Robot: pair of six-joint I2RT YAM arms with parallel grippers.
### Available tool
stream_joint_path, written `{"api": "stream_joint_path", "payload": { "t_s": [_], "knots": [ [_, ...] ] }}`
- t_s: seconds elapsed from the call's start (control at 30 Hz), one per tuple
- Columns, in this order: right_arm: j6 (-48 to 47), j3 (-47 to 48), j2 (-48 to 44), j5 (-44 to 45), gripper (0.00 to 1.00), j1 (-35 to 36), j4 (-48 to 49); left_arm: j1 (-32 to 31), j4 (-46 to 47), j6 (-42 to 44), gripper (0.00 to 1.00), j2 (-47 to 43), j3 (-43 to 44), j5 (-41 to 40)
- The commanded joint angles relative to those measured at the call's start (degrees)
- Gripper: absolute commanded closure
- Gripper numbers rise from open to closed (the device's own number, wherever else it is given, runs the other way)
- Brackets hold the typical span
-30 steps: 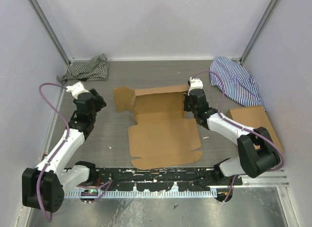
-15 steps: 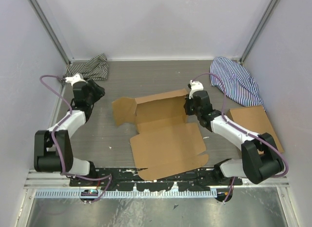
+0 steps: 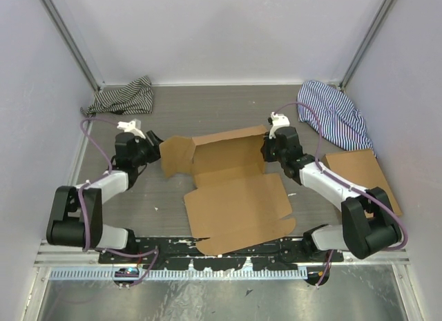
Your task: Fold the paper box
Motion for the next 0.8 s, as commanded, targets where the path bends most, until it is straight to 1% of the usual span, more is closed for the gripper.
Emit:
{"api": "stream_joint_path", "payload": {
  "t_s": [0.0, 0.17, 0.27, 0.33, 0.4, 0.53, 0.67, 0.77],
  "knots": [
    [1.3, 3.0, 0.5, -1.5, 0.99, -0.3, 1.9, -2.4, 2.3, 2.3, 0.40, -6.9, -2.2, 3.7],
    [1.3, 3.2, 1.1, -1.9, 0.99, -0.3, 2.0, -8.1, -2.6, 4.5, 0.40, -17.2, -5.4, 0.6],
    [1.1, 3.6, 1.5, -2.1, 0.99, -0.3, 1.7, -12.0, -6.9, 5.1, 0.40, -21.9, -5.6, -0.3],
    [1.3, 3.7, 1.5, -2.2, 0.99, -0.3, 1.7, -14.4, -10.1, 5.9, 0.40, -24.8, -5.9, -2.5],
    [1.4, 3.7, 1.3, -2.4, 0.99, -0.3, 1.7, -16.3, -11.6, 6.0, 0.40, -27.5, -6.9, -3.7],
    [1.7, 3.6, 1.0, -3.2, 0.99, -0.3, 2.1, -17.9, -12.5, 5.8, 0.40, -29.1, -9.3, -5.5],
    [1.7, 3.6, 0.9, -3.5, 0.99, -0.3, 1.7, -18.5, -14.6, 5.0, 0.42, -29.7, -9.0, -5.1],
    [1.5, 3.7, 0.5, -3.3, 0.99, -0.3, 1.4, -19.4, -16.6, 4.2, 0.42, -32.6, -10.0, -5.9]
  ]
}}
